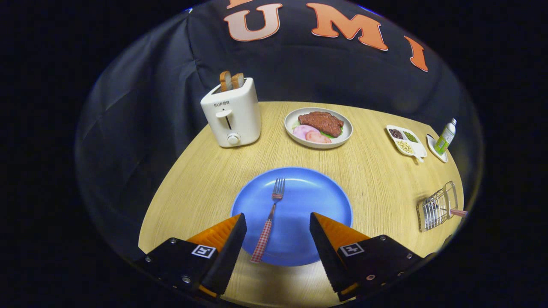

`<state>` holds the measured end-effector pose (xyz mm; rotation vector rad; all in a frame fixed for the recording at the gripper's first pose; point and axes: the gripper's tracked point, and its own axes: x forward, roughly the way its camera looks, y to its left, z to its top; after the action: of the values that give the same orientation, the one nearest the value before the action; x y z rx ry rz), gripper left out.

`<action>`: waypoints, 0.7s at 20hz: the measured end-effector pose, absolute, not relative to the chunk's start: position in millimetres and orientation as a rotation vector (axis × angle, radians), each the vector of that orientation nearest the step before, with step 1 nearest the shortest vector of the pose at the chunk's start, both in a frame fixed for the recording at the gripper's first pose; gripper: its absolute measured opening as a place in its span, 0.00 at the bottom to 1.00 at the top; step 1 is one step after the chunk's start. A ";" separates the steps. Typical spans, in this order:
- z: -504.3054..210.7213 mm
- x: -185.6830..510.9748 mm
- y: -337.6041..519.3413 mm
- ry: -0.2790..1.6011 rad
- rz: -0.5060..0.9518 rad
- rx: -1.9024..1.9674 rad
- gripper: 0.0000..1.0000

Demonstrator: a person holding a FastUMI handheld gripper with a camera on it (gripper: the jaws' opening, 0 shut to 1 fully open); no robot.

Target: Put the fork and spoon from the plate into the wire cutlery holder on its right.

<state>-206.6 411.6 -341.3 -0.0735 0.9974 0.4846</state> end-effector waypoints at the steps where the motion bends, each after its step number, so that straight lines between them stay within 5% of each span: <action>1: -349.2 -212.6 411.1 1.017 0.485 -0.088 0.87; 14: -387.3 -229.9 419.3 1.115 0.500 -0.093 0.18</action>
<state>-229.9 419.3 -387.3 -0.0930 1.1154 0.5002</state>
